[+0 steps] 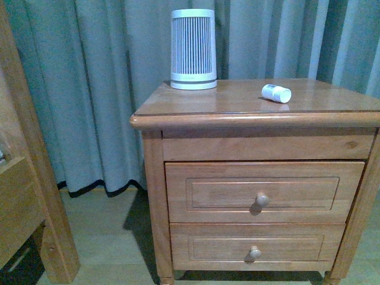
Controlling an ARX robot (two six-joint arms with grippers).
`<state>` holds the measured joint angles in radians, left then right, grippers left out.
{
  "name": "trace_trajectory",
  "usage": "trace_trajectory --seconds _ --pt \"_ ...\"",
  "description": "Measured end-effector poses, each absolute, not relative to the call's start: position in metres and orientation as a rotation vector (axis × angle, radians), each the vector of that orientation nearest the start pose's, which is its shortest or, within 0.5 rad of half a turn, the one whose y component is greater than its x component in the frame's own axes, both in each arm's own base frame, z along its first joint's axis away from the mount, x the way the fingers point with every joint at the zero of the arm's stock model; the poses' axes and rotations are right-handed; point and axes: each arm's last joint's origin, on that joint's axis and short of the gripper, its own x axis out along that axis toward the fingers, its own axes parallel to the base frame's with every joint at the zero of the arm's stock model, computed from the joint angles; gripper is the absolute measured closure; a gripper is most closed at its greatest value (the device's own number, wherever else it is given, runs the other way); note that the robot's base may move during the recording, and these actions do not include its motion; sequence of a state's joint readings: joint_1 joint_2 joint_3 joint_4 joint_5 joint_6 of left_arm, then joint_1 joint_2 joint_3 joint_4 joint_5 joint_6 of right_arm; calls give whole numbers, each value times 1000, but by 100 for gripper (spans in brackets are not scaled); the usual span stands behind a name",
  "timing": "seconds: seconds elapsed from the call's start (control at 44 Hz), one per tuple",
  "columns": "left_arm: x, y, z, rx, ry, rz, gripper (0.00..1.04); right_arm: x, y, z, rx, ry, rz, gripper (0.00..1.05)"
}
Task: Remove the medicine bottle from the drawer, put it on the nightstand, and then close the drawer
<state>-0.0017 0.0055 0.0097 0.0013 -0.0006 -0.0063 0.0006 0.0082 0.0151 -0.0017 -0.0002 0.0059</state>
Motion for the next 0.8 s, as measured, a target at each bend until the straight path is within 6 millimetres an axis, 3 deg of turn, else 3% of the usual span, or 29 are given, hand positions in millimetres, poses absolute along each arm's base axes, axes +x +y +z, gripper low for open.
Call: trace_trajectory --seconds 0.364,0.477,0.659,0.795 --pt "97 0 167 -6 -6 -1 6 97 0 168 4 -5 1 100" --pt "97 0 167 -6 -6 -1 6 97 0 168 4 -5 1 83" --pt "97 0 167 -6 -6 -1 6 97 0 168 4 -5 1 43" --pt "97 0 167 -6 -6 -1 6 97 0 168 4 -5 1 23"
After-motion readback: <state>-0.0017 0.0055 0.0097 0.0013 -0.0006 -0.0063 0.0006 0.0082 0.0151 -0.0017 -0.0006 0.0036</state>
